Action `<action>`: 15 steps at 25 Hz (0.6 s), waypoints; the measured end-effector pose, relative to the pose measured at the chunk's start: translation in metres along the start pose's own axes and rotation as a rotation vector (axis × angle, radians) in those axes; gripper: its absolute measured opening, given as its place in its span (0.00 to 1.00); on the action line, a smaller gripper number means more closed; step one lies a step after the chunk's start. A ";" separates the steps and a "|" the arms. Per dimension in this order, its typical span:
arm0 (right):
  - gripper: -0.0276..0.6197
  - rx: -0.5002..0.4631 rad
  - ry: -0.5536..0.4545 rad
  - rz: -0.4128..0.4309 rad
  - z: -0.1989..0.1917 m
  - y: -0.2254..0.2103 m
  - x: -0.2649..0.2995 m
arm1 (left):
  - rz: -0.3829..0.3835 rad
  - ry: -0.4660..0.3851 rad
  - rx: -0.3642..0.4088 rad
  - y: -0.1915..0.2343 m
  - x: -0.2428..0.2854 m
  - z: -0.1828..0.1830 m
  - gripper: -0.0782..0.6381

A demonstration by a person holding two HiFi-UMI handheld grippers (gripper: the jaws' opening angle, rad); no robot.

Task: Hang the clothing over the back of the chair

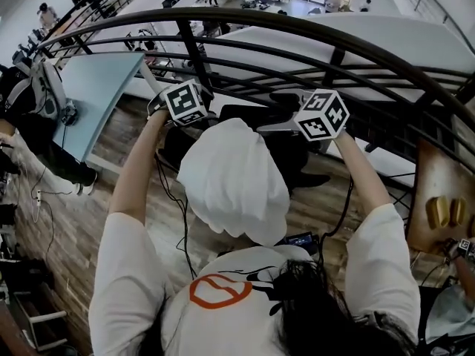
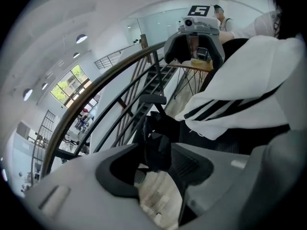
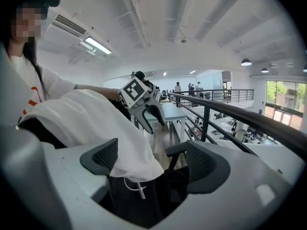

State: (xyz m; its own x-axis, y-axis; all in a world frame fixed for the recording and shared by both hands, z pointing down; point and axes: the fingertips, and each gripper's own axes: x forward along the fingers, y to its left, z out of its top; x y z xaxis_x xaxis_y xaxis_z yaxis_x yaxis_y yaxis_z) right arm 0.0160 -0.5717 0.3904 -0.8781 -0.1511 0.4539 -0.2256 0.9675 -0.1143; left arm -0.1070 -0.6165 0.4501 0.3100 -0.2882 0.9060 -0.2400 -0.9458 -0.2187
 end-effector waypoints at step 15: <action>0.37 -0.057 -0.156 -0.138 0.054 0.016 -0.035 | 0.106 -0.685 -0.189 0.007 -0.141 0.082 0.51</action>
State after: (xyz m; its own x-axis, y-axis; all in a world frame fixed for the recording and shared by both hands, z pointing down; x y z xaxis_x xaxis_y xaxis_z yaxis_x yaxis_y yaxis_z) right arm 0.0204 -0.5621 0.3256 -0.8962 -0.3081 0.3193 -0.3277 0.9447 -0.0083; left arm -0.0774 -0.5951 0.2913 0.7693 -0.4646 0.4386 -0.4366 -0.8835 -0.1701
